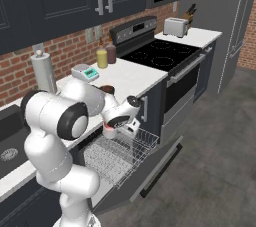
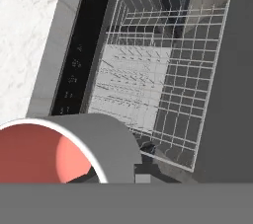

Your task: Pick up the cup and bowl from the counter, place them in the dishwasher, and close the dishwasher door.

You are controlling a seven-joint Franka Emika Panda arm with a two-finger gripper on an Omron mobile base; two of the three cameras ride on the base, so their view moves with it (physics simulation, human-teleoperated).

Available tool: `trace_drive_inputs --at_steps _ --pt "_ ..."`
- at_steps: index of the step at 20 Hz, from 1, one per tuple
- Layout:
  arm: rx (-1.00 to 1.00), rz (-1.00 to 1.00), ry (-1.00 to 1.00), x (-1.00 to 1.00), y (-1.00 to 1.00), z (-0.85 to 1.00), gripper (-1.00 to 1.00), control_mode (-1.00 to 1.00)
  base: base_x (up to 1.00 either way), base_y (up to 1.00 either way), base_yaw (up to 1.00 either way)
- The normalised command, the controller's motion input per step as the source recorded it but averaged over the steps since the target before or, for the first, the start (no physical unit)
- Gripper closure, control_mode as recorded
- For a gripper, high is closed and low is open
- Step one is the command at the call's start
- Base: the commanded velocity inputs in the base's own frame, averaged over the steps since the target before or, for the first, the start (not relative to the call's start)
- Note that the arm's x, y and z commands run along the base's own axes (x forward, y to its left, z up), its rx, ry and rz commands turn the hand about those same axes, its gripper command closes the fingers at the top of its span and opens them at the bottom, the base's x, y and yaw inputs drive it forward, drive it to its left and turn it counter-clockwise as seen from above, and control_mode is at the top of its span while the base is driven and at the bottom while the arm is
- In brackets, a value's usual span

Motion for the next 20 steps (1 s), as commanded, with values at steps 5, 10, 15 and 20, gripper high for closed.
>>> trace_drive_inputs --at_steps 5,10,15,20 --pt "-0.02 0.1 0.0 -0.27 -0.56 -0.24 1.0 -1.0 0.0 0.0 0.0" --pt "-0.03 0.16 0.0 0.01 -0.4 -0.22 1.0 -1.0 0.0 0.0 0.0" --pt "-0.01 0.24 0.0 0.11 -0.33 -0.23 1.0 -1.0 0.0 0.0 0.0" --pt "-0.05 0.11 0.0 0.31 0.01 -0.32 1.0 -1.0 0.0 0.0 0.0"
